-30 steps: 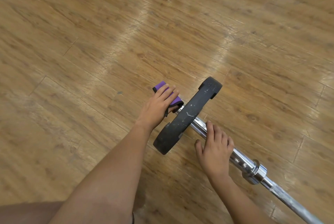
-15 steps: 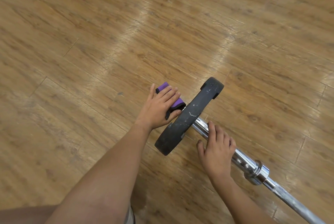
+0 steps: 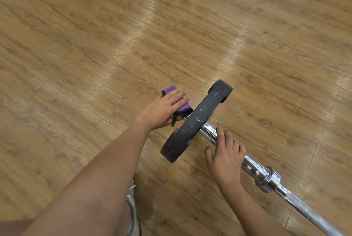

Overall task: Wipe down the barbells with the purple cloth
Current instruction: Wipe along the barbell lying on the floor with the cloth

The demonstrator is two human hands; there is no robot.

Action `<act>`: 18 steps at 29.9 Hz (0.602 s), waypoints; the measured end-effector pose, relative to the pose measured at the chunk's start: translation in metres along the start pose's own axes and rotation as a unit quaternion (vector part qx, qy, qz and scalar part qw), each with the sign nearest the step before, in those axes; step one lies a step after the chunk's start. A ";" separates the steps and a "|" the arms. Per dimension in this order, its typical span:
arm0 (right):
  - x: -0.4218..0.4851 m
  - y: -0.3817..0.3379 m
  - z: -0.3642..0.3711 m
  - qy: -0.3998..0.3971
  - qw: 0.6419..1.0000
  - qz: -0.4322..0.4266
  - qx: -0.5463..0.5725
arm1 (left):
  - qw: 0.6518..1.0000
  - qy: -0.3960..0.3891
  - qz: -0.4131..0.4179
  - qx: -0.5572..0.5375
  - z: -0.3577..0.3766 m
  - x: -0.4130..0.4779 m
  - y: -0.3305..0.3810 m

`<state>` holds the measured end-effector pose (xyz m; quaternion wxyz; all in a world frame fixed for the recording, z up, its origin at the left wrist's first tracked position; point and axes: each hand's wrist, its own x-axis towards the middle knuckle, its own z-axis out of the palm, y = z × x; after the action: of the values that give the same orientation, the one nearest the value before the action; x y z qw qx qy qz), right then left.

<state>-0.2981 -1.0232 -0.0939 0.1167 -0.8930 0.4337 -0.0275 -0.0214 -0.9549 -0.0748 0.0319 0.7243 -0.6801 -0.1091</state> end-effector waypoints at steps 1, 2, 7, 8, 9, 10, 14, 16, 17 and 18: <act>0.000 0.000 0.000 -0.003 1.000 0.001 0.001 | 1.000 0.001 -0.018 -0.016 0.002 -0.001 0.000; 0.001 0.000 0.000 -0.004 1.000 0.002 0.002 | 0.998 0.013 -0.046 -0.040 0.004 -0.003 0.001; -0.001 0.000 0.000 0.000 1.000 0.000 -0.001 | 0.987 0.056 -0.117 -0.099 0.023 -0.009 0.008; -0.001 0.000 0.000 0.000 1.000 0.000 -0.001 | 0.990 0.048 -0.094 -0.089 0.025 -0.010 0.011; 0.000 0.000 0.000 0.000 1.000 0.001 -0.002 | 0.993 0.042 -0.076 -0.078 0.025 -0.011 0.012; 0.000 0.000 0.000 -0.001 1.000 0.002 -0.003 | 0.994 0.045 -0.068 -0.072 0.024 -0.012 0.013; -0.001 -0.001 0.000 0.004 1.000 -0.003 -0.003 | 0.985 0.086 -0.135 -0.061 0.014 -0.006 0.016; -0.002 0.000 0.001 0.012 1.000 -0.005 -0.004 | 0.985 0.092 -0.143 -0.032 0.012 -0.003 0.019; -0.002 -0.001 0.001 0.012 1.000 -0.005 -0.004 | 0.986 0.090 -0.137 -0.010 0.013 -0.004 0.020; -0.001 -0.001 0.000 0.010 1.000 -0.005 -0.006 | 0.987 0.086 -0.133 0.011 0.014 -0.004 0.020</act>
<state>-0.2982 -1.0219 -0.0940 0.1070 -0.8955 0.4305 -0.0348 -0.0441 -0.9507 -0.0841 0.0678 0.8155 -0.5732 -0.0419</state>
